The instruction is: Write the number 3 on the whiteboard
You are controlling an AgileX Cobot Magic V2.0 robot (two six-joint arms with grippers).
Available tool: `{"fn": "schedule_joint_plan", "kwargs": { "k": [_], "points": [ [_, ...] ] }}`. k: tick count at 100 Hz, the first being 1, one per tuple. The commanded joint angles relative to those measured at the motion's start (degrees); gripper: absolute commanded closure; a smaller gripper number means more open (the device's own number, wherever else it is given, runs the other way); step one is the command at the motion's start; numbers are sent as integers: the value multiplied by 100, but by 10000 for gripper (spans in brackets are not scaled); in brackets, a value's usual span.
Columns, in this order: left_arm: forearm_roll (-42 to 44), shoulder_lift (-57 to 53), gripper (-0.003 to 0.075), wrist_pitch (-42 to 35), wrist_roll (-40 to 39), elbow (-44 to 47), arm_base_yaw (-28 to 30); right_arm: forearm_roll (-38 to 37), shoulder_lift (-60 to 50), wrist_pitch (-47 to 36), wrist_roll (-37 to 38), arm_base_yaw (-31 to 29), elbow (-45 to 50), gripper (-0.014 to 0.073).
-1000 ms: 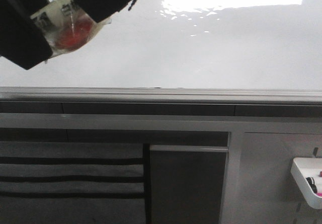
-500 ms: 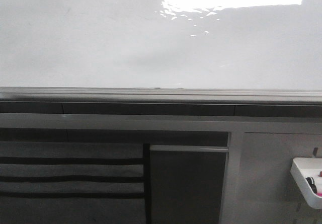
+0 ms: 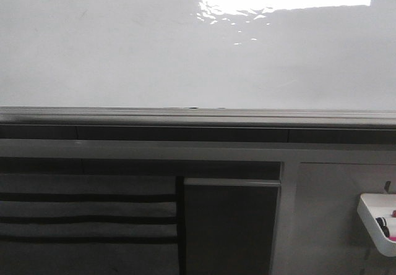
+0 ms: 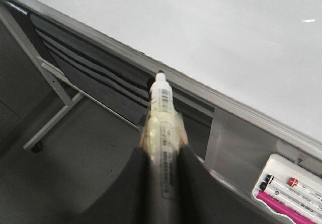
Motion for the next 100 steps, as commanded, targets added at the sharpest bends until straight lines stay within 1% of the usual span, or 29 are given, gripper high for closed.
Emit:
{"fn": "schedule_joint_plan", "kwargs": {
  "k": [1, 10, 22, 34, 45, 60, 72, 86, 100],
  "points": [
    [-92, -4, 318, -545, -74, -124, 23, 54, -67, -501, 21, -32, -112, 600],
    [-92, -4, 318, -598, -74, -124, 23, 137, -32, -650, 21, -32, -112, 600],
    [-92, -4, 318, -598, -74, -124, 23, 263, 374, -687, 127, -32, -276, 600],
    [-92, -4, 318, -598, -74, -124, 23, 263, 1094, -314, 127, -32, -815, 600],
    [-92, -4, 318, -598, -74, -124, 23, 263, 1839, -65, 127, -32, -1501, 600],
    [-92, -4, 318, -598, -74, -124, 23, 321, 2815, 41, 127, -19, -2451, 600],
    [-92, -4, 318, -598, -74, -124, 23, 382, 3449, 31, -71, 180, -3001, 600],
    [-92, -4, 318, -598, -74, -124, 23, 382, 4049, -27, -216, 294, -3390, 600],
    [-92, -4, 318, -598, -74, -124, 23, 371, 4397, -312, -226, 271, -3462, 600]
  ]
}}
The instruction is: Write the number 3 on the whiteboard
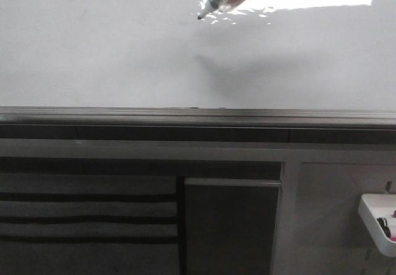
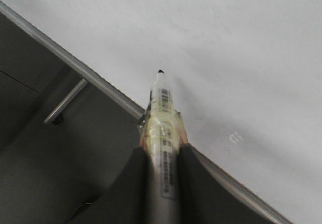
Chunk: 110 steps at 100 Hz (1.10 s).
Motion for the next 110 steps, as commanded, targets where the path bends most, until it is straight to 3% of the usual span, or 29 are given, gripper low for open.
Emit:
{"fn": "schedule_joint_plan", "kwargs": {
  "k": [1, 35, 53, 78, 97, 110],
  "points": [
    [-81, -4, 318, -409, -65, -138, 20, 59, 2, -510, -93, -24, -228, 600],
    [-81, -4, 318, -409, -65, -138, 20, -196, 192, -765, -41, -313, -228, 600],
    [-81, -4, 318, -409, -65, -138, 20, -185, 96, -11, -31, -541, -158, 600],
    [-81, 5, 318, -409, -65, -138, 20, 5, 532, -962, -31, -182, 74, 600],
    [-81, 5, 318, -409, -65, -138, 20, -211, 315, -23, 50, -514, 139, 600],
    [-81, 5, 318, -409, -65, -138, 20, -23, 329, -229, 50, -307, 438, 600]
  ]
}}
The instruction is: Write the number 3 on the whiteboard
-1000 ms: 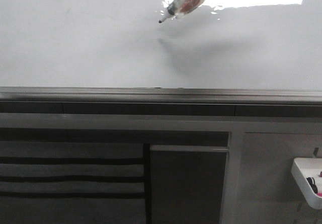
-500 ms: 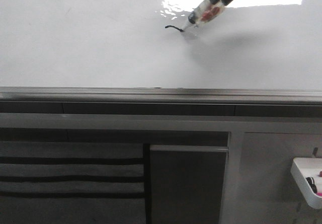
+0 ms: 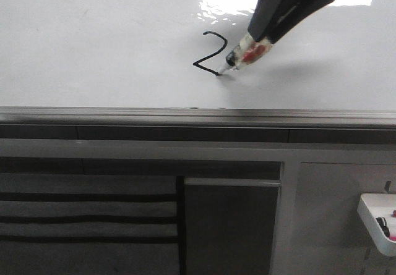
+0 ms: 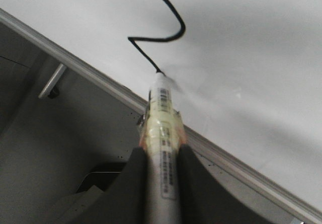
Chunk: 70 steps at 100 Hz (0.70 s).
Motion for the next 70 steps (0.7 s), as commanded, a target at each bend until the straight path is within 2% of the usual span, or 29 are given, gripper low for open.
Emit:
{"fn": "schedule_joint_plan", "kwargs": {
  "k": [1, 16, 24, 33, 53, 70],
  "points": [
    [-81, 5, 318, -395, -65, -138, 20, -143, -151, -499, 32, 121, 49, 600],
    [-81, 5, 318, -395, -65, -138, 20, -143, 2, -1373, 32, 575, -132, 600],
    [-81, 5, 318, -395, -65, -138, 20, -74, -55, -1006, 19, 720, -371, 600],
    [-81, 5, 318, -395, -65, -138, 20, -47, -475, -607, -445, 949, -312, 600],
    [-81, 5, 318, -503, -65, -138, 20, -47, -1897, -879, -1400, 1549, 707, 600],
    [-81, 5, 318, -692, -65, -138, 20, -110, -2606, -699, -1471, 1601, 1208, 600]
  ]
}}
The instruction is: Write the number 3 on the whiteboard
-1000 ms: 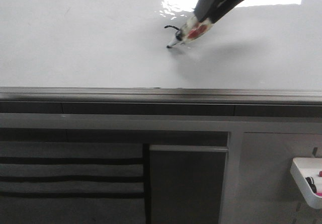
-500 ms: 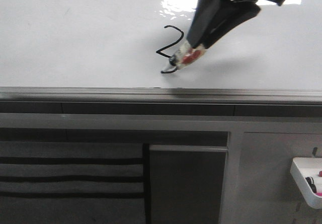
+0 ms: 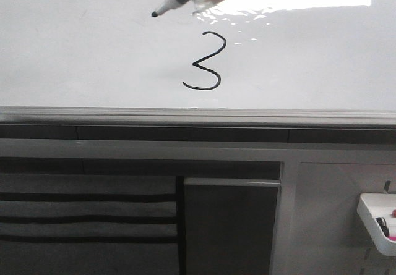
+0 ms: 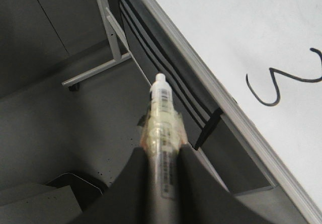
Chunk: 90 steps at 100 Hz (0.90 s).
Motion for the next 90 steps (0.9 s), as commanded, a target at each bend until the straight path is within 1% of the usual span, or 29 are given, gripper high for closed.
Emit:
{"fn": "schedule_joint_plan", "kwargs": {
  "k": [1, 9, 15, 20, 22, 29, 32, 39, 42, 46, 58, 66, 75, 90],
  "points": [
    [-81, 5, 319, -566, -65, -138, 20, -20, -399, -132, -141, 10, 58, 600],
    [-356, 5, 319, -615, -65, -138, 20, -20, -595, 159, -407, 10, 177, 600],
    [-590, 51, 319, -615, 177, -138, -20, -20, -665, 403, -742, 10, 230, 600],
    [-864, 170, 319, -573, 619, -138, -78, -20, -665, 589, -1012, 10, 247, 600],
    [-1051, 224, 319, -528, 940, -138, -114, -20, -665, 657, -1130, 10, 256, 600],
    [-1530, 435, 319, -490, 1684, -148, -278, -20, -654, 850, -1411, 10, 269, 600],
    [-1794, 563, 319, -460, 2148, -148, -389, -20, -654, 860, -1434, 10, 269, 600],
    [-2190, 833, 319, -414, 2935, -148, -655, -20, -654, 860, -1489, 10, 269, 600],
    [-2274, 996, 319, -414, 3238, -159, -778, -20, -654, 849, -1516, 10, 269, 600],
    [-2317, 1168, 318, -414, 3427, -185, -938, -20, -654, 849, -1544, 10, 269, 600],
    [-2329, 1824, 318, -517, 3670, -441, -1486, -20, -654, 824, -1556, 10, 269, 600],
    [-2329, 2296, 319, -707, 3763, -664, -1733, -20, -654, 752, -1556, 10, 269, 600],
    [-2329, 2778, 319, -831, 3763, -965, -1885, -20, -654, 682, -1556, 10, 269, 600],
    [-2329, 3401, 319, -831, 3814, -1432, -2039, -20, -654, 654, -1556, 10, 269, 600]
  ]
}}
